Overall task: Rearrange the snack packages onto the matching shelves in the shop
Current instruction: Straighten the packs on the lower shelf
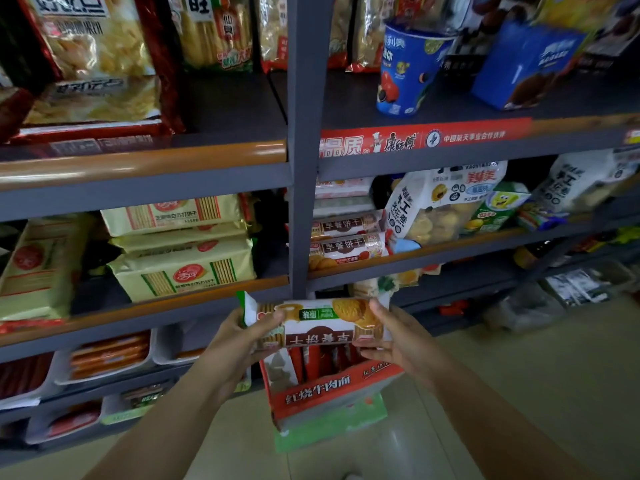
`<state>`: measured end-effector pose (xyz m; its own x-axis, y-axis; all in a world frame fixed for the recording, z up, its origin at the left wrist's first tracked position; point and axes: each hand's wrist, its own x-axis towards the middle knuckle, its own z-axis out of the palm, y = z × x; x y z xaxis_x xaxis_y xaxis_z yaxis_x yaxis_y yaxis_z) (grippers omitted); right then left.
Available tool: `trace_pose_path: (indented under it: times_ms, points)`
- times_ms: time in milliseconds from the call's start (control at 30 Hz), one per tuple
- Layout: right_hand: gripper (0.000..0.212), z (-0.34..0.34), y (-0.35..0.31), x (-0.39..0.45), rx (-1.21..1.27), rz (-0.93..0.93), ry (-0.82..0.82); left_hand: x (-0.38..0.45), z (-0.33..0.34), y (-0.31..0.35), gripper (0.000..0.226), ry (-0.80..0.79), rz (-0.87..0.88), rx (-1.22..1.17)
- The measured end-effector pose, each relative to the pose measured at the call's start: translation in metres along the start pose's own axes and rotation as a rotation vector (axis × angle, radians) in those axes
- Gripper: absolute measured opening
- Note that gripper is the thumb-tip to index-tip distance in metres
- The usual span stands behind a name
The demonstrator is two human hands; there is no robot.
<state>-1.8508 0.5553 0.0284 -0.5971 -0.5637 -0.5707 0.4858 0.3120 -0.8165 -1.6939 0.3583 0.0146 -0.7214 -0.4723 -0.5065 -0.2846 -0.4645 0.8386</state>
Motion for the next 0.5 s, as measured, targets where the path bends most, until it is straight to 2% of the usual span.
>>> trace_pose_path:
  times_ms: [67, 200, 300, 400, 500]
  points:
    - [0.036, -0.007, 0.002, 0.001, 0.001, -0.039, 0.034, 0.004, 0.007, 0.0, 0.11, -0.042, -0.011, 0.024]
    - [0.042, -0.035, -0.005, 0.006, -0.008, -0.082, 0.157, 0.014, 0.023, 0.0, 0.095, -0.075, -0.063, 0.0]
    - [0.027, -0.072, -0.021, 0.02, 0.095, -0.147, 0.299, 0.02, 0.034, 0.002, 0.093, -0.058, -0.077, 0.131]
    - [0.031, -0.101, -0.047, 0.05, 0.116, -0.214, 0.333, 0.033, 0.046, 0.002, 0.041, 0.06, -0.082, 0.163]
    - [0.045, -0.1, -0.067, 0.095, 0.028, -0.232, 0.254, 0.042, 0.064, -0.002, 0.007, 0.217, -0.108, 0.094]
